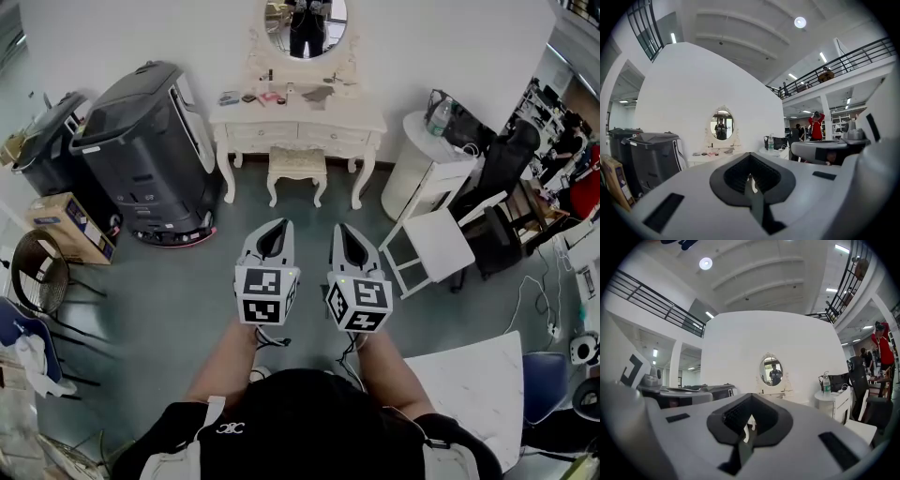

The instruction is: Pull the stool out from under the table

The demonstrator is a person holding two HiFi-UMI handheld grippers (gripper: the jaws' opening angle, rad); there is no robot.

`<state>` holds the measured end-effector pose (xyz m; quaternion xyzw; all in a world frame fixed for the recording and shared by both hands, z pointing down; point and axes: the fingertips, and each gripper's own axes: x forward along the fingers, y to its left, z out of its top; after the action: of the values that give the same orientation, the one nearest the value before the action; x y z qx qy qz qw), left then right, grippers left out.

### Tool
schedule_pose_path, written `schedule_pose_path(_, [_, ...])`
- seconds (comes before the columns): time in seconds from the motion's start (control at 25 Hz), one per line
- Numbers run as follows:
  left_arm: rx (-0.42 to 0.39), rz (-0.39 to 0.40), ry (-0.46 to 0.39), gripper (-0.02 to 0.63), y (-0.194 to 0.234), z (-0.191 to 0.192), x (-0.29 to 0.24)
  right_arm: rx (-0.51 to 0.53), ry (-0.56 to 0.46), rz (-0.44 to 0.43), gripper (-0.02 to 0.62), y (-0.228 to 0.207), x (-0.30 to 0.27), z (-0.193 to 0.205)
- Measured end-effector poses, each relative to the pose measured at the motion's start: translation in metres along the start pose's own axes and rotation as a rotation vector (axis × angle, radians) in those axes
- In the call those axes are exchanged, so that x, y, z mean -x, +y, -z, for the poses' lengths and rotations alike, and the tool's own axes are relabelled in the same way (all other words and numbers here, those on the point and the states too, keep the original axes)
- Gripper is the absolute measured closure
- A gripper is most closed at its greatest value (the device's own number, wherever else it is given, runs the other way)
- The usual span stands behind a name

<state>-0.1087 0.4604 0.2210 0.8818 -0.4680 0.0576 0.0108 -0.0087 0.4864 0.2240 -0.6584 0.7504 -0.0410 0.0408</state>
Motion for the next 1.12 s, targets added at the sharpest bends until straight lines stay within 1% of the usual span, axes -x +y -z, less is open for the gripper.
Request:
schedule_pose_path(0.2, [0.000, 0.010, 0.003, 0.607, 0.007, -0.001, 0.004, 0.013, 0.007, 0.003, 0.593, 0.010, -0.003, 0.000])
schedule_pose_path(0.44, [0.018, 0.036, 0.035, 0.607, 0.024, 0.010, 0.008, 0.027, 0.013, 0.011, 0.592, 0.032, -0.006, 0.006])
schedule_pose_path(0.68, [0.018, 0.072, 0.044, 0.607, 0.048, 0.018, 0.018, 0.010, 0.005, 0.046, 0.592, 0.054, -0.009, 0.012])
schedule_pose_path(0.84, [0.023, 0.108, 0.067, 0.607, 0.058, 0.030, 0.024, 0.003, 0.007, 0.081, 0.592, 0.065, -0.005, 0.019])
schedule_pose_path(1.12, [0.034, 0.133, 0.089, 0.607, 0.069, 0.041, 0.016, 0.007, 0.034, 0.115, 0.592, 0.064, -0.012, 0.031])
